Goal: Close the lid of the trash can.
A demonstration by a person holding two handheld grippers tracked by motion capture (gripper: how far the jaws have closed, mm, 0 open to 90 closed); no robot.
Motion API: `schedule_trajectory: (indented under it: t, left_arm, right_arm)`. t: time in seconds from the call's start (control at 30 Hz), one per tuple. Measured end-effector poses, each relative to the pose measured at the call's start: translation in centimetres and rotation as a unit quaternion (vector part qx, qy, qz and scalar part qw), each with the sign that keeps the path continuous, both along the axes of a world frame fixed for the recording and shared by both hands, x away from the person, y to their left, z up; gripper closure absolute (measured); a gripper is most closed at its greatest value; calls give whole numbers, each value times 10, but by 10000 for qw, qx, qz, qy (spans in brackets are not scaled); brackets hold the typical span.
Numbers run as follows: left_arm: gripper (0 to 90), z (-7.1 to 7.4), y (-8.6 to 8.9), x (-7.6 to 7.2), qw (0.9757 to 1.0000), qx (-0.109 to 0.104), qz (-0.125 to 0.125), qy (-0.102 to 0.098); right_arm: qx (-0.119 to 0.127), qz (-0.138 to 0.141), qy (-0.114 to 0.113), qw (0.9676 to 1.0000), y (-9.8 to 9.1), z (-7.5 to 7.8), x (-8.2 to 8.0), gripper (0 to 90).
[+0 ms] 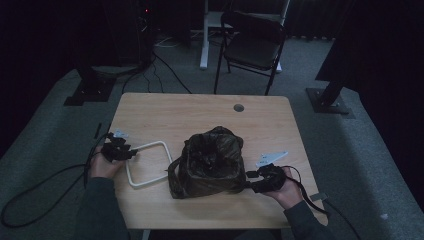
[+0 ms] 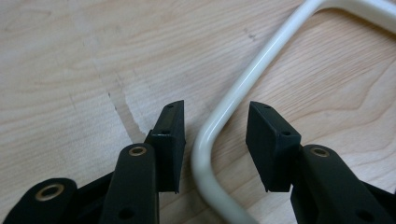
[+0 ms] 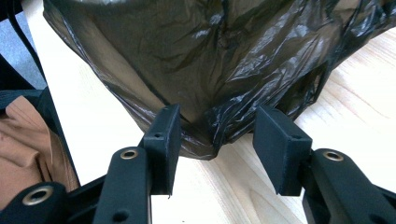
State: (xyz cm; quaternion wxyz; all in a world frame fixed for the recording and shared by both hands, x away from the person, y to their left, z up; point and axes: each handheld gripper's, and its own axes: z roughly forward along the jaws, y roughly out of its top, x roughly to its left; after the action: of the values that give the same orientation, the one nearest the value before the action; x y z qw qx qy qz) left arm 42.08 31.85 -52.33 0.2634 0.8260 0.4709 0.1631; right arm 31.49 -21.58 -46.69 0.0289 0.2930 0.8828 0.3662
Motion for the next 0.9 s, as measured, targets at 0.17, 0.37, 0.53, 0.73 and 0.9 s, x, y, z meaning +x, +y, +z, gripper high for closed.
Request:
schedule_trajectory:
  t: [0.17,0.37,0.53,0.73,0.9]
  left_arm:
    - [677,-1,5,-1,9999,-86,-37,42]
    - [704,1,6,-3,9998,-41,-90,147]
    - [714,3,7,-6,9996,11,-141,228]
    - [668,4,11,-11,9992,49,-236,303]
    - [704,4,10,-11,9992,80,-245,309]
  right_arm:
    - [-46,0,16,10000,1,-2,0,513]
    - [-36,-12,7,10000,0,-2,0,513]
    - [-46,-32,1,10000,-1,-3,0,513]
    - [-33,-38,-10,10000,-2,-2,0,513]
    - [-47,-37,1,10000,-2,-3,0,513]
